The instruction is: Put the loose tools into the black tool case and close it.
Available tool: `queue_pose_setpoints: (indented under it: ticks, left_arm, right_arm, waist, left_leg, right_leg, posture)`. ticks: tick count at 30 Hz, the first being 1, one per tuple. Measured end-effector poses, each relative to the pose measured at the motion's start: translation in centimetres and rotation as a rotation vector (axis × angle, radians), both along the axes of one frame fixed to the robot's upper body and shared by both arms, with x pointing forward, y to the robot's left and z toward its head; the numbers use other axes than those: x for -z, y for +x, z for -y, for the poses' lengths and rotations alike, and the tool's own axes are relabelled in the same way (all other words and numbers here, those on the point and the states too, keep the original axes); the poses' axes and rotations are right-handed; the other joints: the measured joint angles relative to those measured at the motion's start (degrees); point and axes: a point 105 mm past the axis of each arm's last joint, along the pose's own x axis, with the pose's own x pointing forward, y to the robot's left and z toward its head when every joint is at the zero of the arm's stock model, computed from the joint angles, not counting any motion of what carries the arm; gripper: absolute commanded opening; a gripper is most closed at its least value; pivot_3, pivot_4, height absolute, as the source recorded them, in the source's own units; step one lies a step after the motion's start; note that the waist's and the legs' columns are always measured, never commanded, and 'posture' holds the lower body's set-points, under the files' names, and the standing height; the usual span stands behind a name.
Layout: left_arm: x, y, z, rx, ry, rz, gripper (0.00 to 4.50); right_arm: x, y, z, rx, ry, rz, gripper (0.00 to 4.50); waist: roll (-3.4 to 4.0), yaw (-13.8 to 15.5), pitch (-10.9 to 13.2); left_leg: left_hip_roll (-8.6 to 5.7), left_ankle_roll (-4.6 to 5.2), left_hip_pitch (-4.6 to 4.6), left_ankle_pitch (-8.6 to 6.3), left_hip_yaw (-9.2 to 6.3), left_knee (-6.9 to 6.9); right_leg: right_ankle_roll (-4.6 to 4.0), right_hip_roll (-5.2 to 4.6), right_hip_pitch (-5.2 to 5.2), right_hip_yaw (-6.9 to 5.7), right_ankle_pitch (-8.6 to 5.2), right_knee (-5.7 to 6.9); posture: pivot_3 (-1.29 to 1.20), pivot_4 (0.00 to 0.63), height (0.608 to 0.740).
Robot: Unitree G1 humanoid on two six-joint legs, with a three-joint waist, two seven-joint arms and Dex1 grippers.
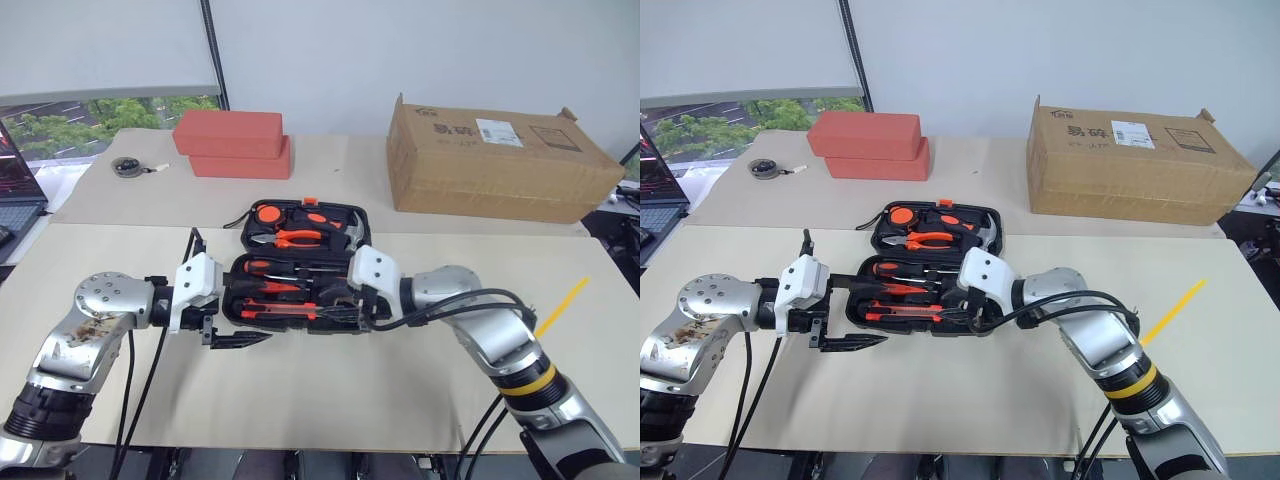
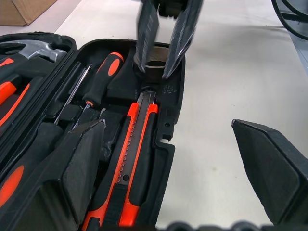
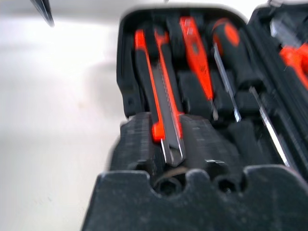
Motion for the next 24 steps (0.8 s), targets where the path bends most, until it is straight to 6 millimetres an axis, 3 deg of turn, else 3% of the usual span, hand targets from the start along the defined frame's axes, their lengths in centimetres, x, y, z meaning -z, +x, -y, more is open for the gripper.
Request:
queue_pose_setpoints:
  ticks: [3,7,9,12,14,16,19,23,24]
  left_arm:
    - [0.1,0.0,0.0,-0.003,0.0,-0.002,4.5]
    - [0.1,0.0,0.0,-0.004,-0.001,-0.001,4.5]
    - [0.0,0.0,0.0,-0.007,-0.002,-0.001,4.5]
    - [-0.4,0.5,-0.2,-0.029,-0.02,0.011,4.5]
    - [-1.3,1.4,-0.6,-0.067,-0.064,0.034,4.5]
    - [-2.0,2.4,-1.4,-0.121,-0.109,0.041,4.5]
    - [-2.5,4.7,-3.0,-0.246,-0.17,0.05,4.5]
    - [-3.9,8.8,-4.5,-0.422,-0.344,0.027,4.5]
    - [-4.4,10.7,-5.5,-0.514,-0.41,0.002,4.5]
  right_arm:
    - [0.8,0.4,1.0,0.024,-0.061,0.002,0.03]
    - [0.5,0.4,0.9,0.022,-0.044,0.001,0.03]
    - [-0.5,0.4,0.5,0.027,0.026,-0.009,0.03]
    - [-3.9,1.1,-0.5,0.057,0.211,0.013,0.03]
    - [-5.9,2.2,-0.1,0.104,0.281,0.056,0.03]
    - [-6.3,3.8,1.4,0.193,0.312,0.058,0.6]
    - [-5.0,6.7,4.0,0.385,0.365,-0.005,1.42]
    - [-3.2,9.7,6.0,0.578,0.438,-0.109,2.8]
    - [-2.6,11.0,6.6,0.652,0.474,-0.154,3.16]
  waist:
    - [0.0,0.0,0.0]
    - [0.0,0.0,0.0]
    - [0.0,-0.1,0.0]
    - [0.01,-0.2,0.0]
    - [0.01,-0.1,0.0]
    - [0.01,0.2,0.0]
    - [0.0,0.2,0.0]
    - [-0.02,-0.2,0.0]
    - [-0.03,-0.4,0.0]
  left_leg:
    - [0.0,0.0,0.0,0.0,0.01,0.0]
    - [0.02,-0.02,0.02,0.01,0.0,0.0]
    - [0.04,-0.04,0.01,0.02,-0.01,0.0]
    - [0.06,-0.11,0.02,0.06,-0.02,0.0]
    - [0.05,-0.14,0.04,0.08,-0.04,0.0]
    - [0.04,-0.13,0.15,0.07,-0.04,0.0]
    - [-0.03,-0.1,0.13,0.06,-0.01,-0.01]
    - [-0.05,0.3,0.07,0.44,0.04,-0.01]
    - [-0.03,0.26,0.07,0.49,0.04,-0.01]
  right_leg:
    - [0.0,-0.01,0.0,0.01,0.0,0.0]
    - [0.0,0.01,0.0,0.02,0.0,0.01]
    - [0.0,0.03,-0.02,0.02,0.0,0.02]
    - [-0.06,0.09,-0.03,0.03,0.03,0.05]
    - [-0.07,0.1,0.01,0.0,0.05,0.06]
    - [-0.07,0.09,0.1,-0.03,0.05,0.04]
    - [-0.04,0.08,0.11,0.05,0.07,0.05]
    - [-0.1,0.23,0.08,0.08,0.12,0.14]
    - [-0.1,0.33,0.07,0.09,0.12,0.13]
  posture:
    - [0.0,0.15,0.712]
    - [0.0,0.15,0.712]
    - [0.0,0.15,0.712]
    - [0.0,0.15,0.712]
    - [0.0,0.15,0.712]
    - [0.0,0.15,0.712]
    - [0.0,0.15,0.712]
    - [0.0,0.15,0.712]
    - [0.0,0.15,0.712]
